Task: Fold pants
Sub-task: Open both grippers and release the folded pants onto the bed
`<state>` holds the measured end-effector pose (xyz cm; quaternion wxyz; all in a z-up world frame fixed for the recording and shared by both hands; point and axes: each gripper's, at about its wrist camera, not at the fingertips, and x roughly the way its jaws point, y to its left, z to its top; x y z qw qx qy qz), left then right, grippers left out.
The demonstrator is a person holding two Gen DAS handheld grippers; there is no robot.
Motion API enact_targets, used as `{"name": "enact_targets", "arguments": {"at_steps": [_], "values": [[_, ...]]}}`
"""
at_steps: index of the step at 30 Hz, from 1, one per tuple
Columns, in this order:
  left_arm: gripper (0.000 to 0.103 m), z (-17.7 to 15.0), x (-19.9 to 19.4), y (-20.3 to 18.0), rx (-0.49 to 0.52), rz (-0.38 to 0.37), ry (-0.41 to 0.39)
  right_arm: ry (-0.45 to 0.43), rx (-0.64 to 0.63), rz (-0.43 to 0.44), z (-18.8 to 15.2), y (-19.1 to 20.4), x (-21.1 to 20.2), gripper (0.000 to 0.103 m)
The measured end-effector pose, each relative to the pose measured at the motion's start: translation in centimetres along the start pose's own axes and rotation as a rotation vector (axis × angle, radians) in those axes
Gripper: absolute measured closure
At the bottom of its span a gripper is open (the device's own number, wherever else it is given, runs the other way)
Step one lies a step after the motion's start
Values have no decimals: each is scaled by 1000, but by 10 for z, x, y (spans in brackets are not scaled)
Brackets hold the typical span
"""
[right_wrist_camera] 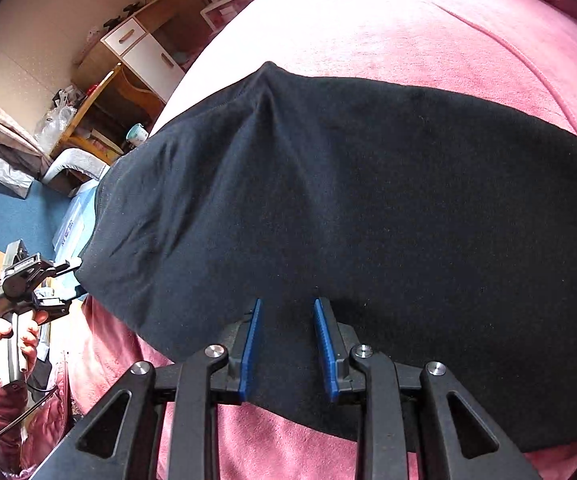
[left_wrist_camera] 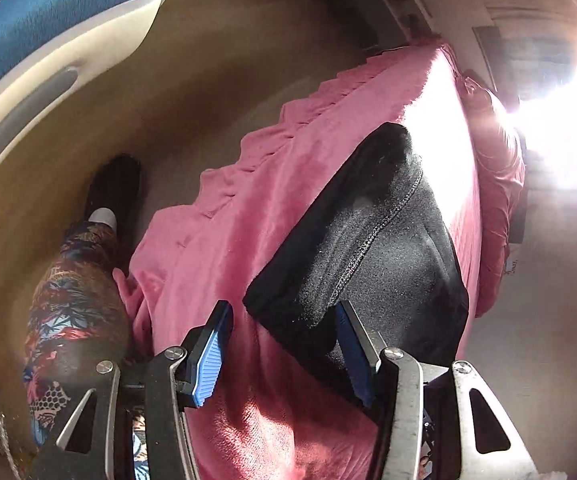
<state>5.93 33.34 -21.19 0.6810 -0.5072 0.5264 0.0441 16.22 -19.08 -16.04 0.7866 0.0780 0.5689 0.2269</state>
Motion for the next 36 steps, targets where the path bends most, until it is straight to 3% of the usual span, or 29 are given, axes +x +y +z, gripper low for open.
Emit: {"name": "enact_targets", "arguments": {"at_steps": [4,7,9,11,14,17,19,23,26,28,30,36], "values": [[82,-4,-9,-7,57,-46,-72,1,6,0,-1,-4,2,74],[89,-12,-35,-21,103,-134,-136,-3,17,4,-1,-6,-1,74],[90,-18,-51,-30,140,-120,-157,-9,27,12,-3,-9,-4,74],[90,-20,-51,-33,173,-45,-154,-6,36,22,-7,-18,-3,74],[90,-17,-24,-20,158,79,-123,-18,34,29,-9,-23,2,74],[89,-16,-6,-16,133,126,-110,-34,40,39,-15,-27,1,74],[77,-18,-9,-24,154,183,-129,-36,41,49,-17,-29,0,74],[75,-19,-42,-36,167,246,-239,-51,130,123,-19,-43,-15,73],[75,-25,-70,-56,221,198,-339,-102,220,165,-24,-66,-37,73],[74,-33,-75,-73,276,122,-343,-140,293,168,-32,-89,-54,73],[74,-45,-67,-96,361,85,-319,-186,365,157,-43,-116,-73,73],[74,-93,-4,-161,604,31,-135,-333,615,65,-80,-208,-140,72]]}}
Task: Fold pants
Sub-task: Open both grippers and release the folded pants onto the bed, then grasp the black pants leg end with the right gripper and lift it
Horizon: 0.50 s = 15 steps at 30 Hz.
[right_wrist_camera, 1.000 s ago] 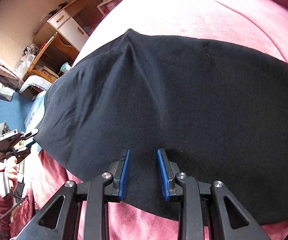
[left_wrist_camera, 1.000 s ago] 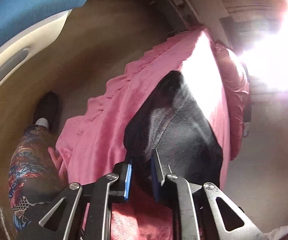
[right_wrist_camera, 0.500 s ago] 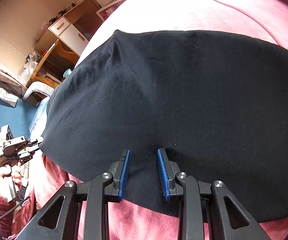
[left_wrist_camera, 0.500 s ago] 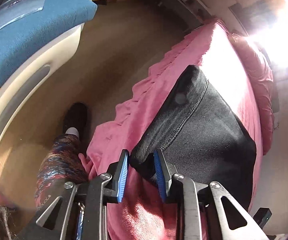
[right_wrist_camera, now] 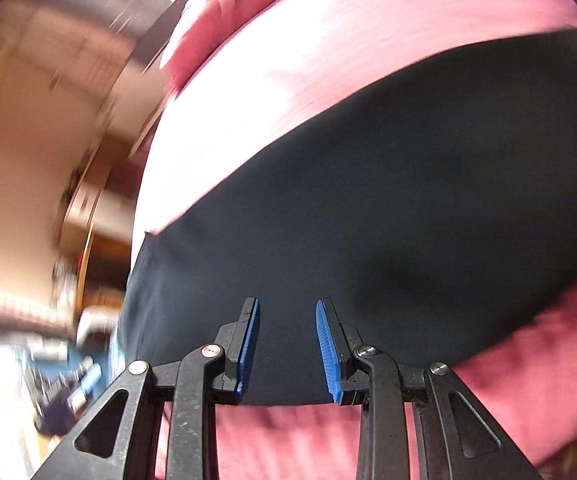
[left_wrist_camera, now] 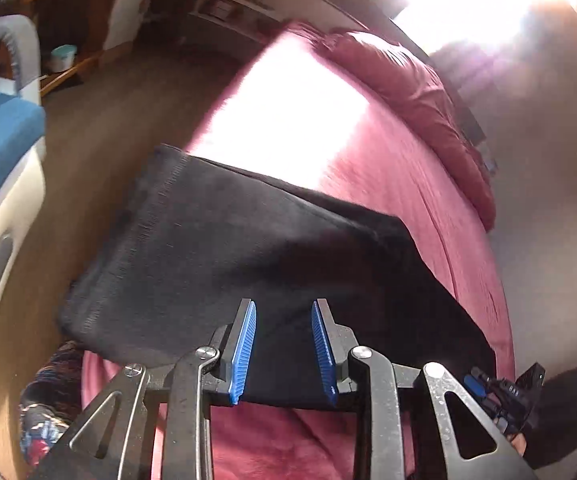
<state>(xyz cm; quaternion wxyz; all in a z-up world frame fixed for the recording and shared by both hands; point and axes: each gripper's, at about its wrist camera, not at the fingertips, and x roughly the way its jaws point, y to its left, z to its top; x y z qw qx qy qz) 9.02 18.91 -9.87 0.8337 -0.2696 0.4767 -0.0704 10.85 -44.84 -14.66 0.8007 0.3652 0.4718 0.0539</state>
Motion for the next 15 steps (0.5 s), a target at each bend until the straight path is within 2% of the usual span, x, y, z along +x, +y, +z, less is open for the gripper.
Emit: {"name": "enact_targets", "arguments": {"at_steps": [3,8,12,15], "values": [[74,-12,26,-37,98,-36,77,-103,111,-41,16,-45,-37,71],[74,-35,52,-80,238,-48,166,-274,328,-122,39,-127,-92,71],[73,-48,65,-96,290,-48,222,-353,462,-191,55,-176,-115,71],[73,-51,74,-105,317,-33,248,-380,506,-229,71,-204,-128,71]]}}
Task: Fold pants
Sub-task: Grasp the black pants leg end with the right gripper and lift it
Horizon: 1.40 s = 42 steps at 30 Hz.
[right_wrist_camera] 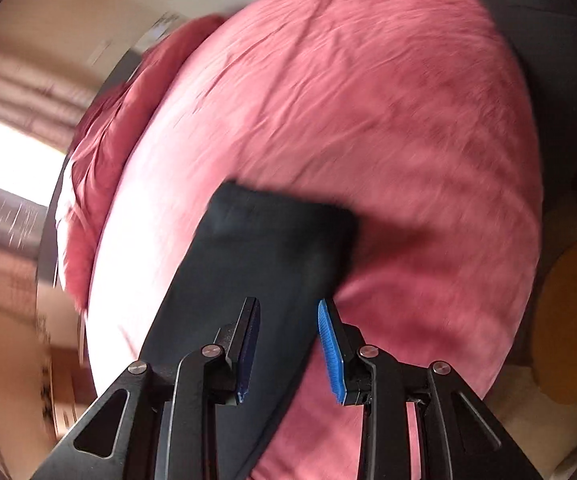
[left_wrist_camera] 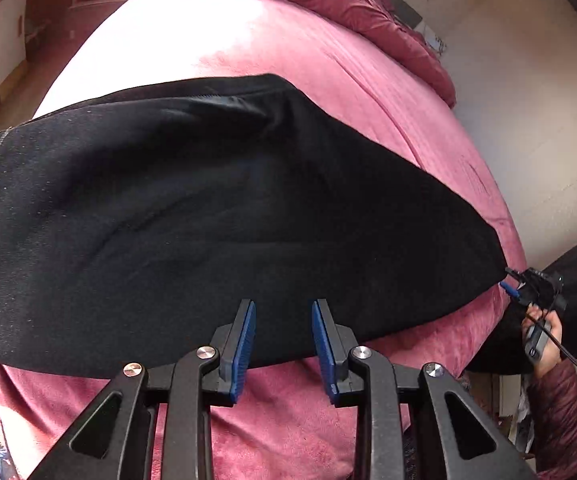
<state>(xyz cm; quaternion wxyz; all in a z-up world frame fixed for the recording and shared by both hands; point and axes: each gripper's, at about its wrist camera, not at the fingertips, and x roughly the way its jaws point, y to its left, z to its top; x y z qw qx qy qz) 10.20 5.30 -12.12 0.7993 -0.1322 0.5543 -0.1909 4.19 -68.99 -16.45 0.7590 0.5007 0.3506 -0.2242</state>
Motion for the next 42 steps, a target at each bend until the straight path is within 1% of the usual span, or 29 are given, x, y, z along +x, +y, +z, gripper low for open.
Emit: {"name": "enact_targets", "arguments": {"at_steps": [2,3,4,5,6,7,8,10,11,12,14,15,17,19,20,23,25,26,29,30,31,34,35,37,38,40,42], "values": [[73,2,5,-6,8,6,11,-3,-6,-32,15,-4,4,73],[73,3,8,-9,12,7,16,3,-23,-39,22,-3,7,83],[73,2,11,-12,17,8,19,7,-42,-51,27,0,10,88],[73,3,13,-14,23,11,23,5,-56,-51,33,2,8,90],[73,3,14,-16,27,18,25,-16,-75,-42,34,7,3,93],[73,2,16,-16,29,24,28,-35,-93,-57,34,8,1,93],[73,2,18,-16,29,27,32,-29,-96,-97,33,6,3,93],[73,1,25,-18,35,49,45,19,-84,-165,26,0,16,93],[73,0,30,-22,40,60,51,19,-98,-174,23,-2,18,92],[73,0,35,-26,46,70,56,6,-97,-163,22,-3,15,89],[73,-2,37,-30,64,82,45,8,-73,-118,16,-4,7,82],[71,-3,39,-34,74,85,39,12,-68,-99,9,-4,2,77],[70,-4,42,-38,81,96,33,24,-82,-72,-7,-5,-12,71],[70,-5,44,-45,84,105,17,54,-87,-24,-26,-10,-18,68],[70,-6,46,-46,86,111,13,71,-91,-1,-36,-10,-21,65],[68,-7,49,-51,95,136,10,101,-97,38,-53,-14,-15,60],[60,-7,52,-54,91,135,11,101,-83,58,-56,-17,-11,57],[59,-7,54,-56,88,134,12,101,-67,75,-56,-20,-8,56],[57,-8,59,-59,77,143,15,99,-14,131,-65,-31,-5,55],[57,-9,61,-61,74,147,12,94,-5,143,-75,-34,-5,55],[57,-10,62,-62,69,149,9,94,3,162,-77,-33,-4,55],[56,-12,69,-63,61,149,8,121,35,244,-86,-43,0,55],[56,-11,70,-62,50,141,9,129,38,259,-90,-45,1,55],[45,-10,71,-55,16,96,7,141,40,295,-94,-49,1,55],[43,-9,70,-50,-8,69,5,138,50,302,-95,-49,3,55],[42,-8,71,-44,-57,38,1,136,65,301,-96,-52,4,57],[42,-6,70,-37,-80,13,0,129,70,288,-92,-50,6,58]]}}
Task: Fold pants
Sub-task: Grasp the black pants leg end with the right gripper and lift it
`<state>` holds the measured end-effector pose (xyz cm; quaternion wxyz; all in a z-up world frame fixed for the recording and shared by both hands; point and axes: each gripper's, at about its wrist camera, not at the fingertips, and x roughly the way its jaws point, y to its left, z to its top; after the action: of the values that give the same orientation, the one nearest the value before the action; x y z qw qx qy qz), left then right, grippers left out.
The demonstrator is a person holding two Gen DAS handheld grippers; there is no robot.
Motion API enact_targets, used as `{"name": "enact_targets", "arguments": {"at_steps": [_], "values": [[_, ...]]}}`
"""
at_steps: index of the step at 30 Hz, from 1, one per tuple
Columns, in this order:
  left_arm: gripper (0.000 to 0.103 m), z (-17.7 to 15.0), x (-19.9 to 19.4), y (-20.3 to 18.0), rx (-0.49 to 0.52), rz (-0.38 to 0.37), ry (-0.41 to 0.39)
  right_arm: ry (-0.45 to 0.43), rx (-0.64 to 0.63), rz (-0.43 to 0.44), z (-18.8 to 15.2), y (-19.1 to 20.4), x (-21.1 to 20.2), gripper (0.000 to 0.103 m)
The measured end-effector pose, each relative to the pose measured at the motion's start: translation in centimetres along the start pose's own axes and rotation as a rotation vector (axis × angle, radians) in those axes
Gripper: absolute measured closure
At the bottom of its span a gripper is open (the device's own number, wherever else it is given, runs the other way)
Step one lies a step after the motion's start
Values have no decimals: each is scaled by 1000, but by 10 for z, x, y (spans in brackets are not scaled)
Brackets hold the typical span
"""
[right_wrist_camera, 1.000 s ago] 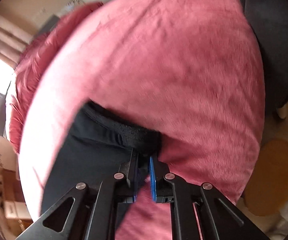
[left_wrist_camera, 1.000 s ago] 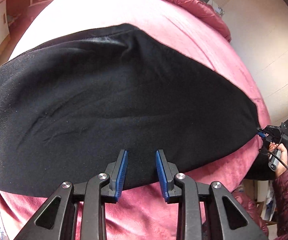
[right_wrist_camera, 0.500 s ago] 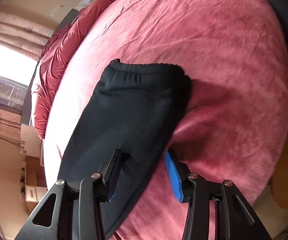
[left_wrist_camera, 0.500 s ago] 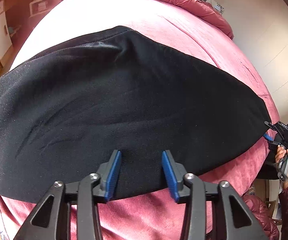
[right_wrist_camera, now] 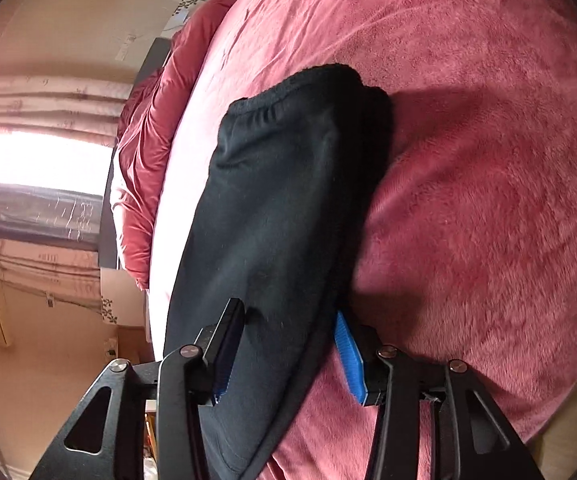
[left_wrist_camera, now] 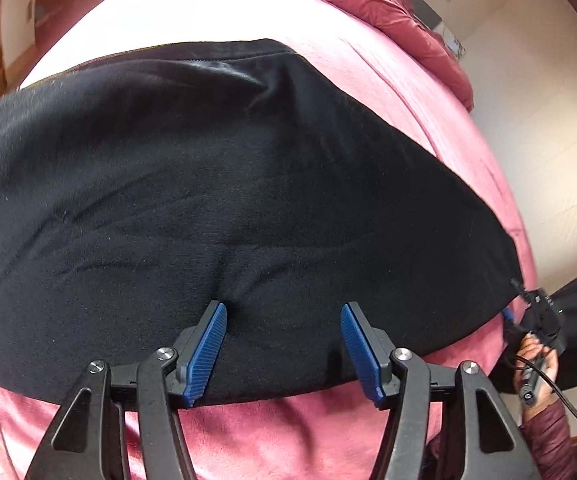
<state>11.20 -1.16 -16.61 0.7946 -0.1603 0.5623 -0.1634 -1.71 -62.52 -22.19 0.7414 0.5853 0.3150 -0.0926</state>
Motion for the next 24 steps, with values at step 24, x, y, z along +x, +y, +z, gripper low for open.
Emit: {"name": "enact_targets", "arguments": {"at_steps": [24], "values": [[30,1,-25,-45,231,207,-161,10,-337,-223,17,108,3,84]]}}
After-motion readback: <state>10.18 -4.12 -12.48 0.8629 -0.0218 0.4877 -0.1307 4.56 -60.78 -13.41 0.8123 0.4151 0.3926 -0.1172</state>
